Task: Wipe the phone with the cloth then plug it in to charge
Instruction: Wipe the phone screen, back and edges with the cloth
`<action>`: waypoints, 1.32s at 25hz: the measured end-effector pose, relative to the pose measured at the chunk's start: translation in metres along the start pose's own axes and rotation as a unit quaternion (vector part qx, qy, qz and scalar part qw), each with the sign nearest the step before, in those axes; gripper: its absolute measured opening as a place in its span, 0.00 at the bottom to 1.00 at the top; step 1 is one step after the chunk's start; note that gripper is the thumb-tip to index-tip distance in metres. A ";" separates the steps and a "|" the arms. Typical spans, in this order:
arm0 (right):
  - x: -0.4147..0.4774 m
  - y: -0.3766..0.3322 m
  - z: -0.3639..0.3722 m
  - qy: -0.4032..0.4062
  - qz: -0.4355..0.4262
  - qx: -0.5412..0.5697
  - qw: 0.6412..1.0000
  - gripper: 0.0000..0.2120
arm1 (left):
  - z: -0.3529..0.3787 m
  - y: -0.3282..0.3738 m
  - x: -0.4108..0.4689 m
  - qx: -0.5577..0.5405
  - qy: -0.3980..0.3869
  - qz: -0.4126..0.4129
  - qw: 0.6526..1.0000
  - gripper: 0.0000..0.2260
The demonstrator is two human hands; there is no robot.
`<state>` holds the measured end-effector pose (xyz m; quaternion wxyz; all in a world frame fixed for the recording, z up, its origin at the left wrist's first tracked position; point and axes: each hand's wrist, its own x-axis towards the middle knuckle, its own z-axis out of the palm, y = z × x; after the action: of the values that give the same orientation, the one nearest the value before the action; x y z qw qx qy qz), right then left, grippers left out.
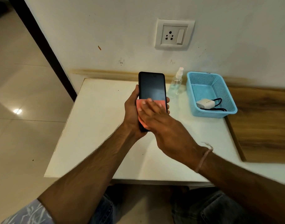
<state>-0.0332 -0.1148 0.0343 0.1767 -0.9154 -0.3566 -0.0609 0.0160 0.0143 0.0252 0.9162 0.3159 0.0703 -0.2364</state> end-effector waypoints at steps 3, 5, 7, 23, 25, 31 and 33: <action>-0.025 0.002 -0.003 -0.006 -0.092 -0.046 0.995 0.35 | -0.002 0.006 -0.001 -0.032 -0.022 -0.002 0.999 0.32; -0.036 0.018 -0.017 0.005 -0.131 -0.082 0.988 0.35 | -0.002 0.007 -0.001 -0.048 -0.033 0.018 0.998 0.32; -0.035 0.034 -0.027 0.033 -0.114 -0.107 0.987 0.32 | 0.000 0.007 0.000 -0.042 -0.032 0.020 0.998 0.32; -0.022 0.014 -0.026 0.208 0.095 -0.053 0.972 0.13 | 0.001 0.000 0.002 -0.038 -0.021 0.030 0.999 0.32; -0.018 -0.002 -0.014 0.216 0.084 -0.008 0.973 0.12 | 0.000 -0.001 0.002 -0.040 -0.030 0.025 0.998 0.31; -0.019 -0.016 -0.002 0.148 0.008 0.010 0.989 0.12 | 0.001 -0.003 0.000 -0.047 -0.024 0.016 0.998 0.32; -0.019 0.006 -0.018 0.167 0.047 0.000 0.985 0.10 | 0.002 -0.002 -0.001 -0.046 -0.019 0.022 0.999 0.32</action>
<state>-0.0434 -0.1375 0.0444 0.2363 -0.9082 -0.2785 -0.2043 0.0146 0.0120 0.0265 0.9358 0.2708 0.0562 -0.2185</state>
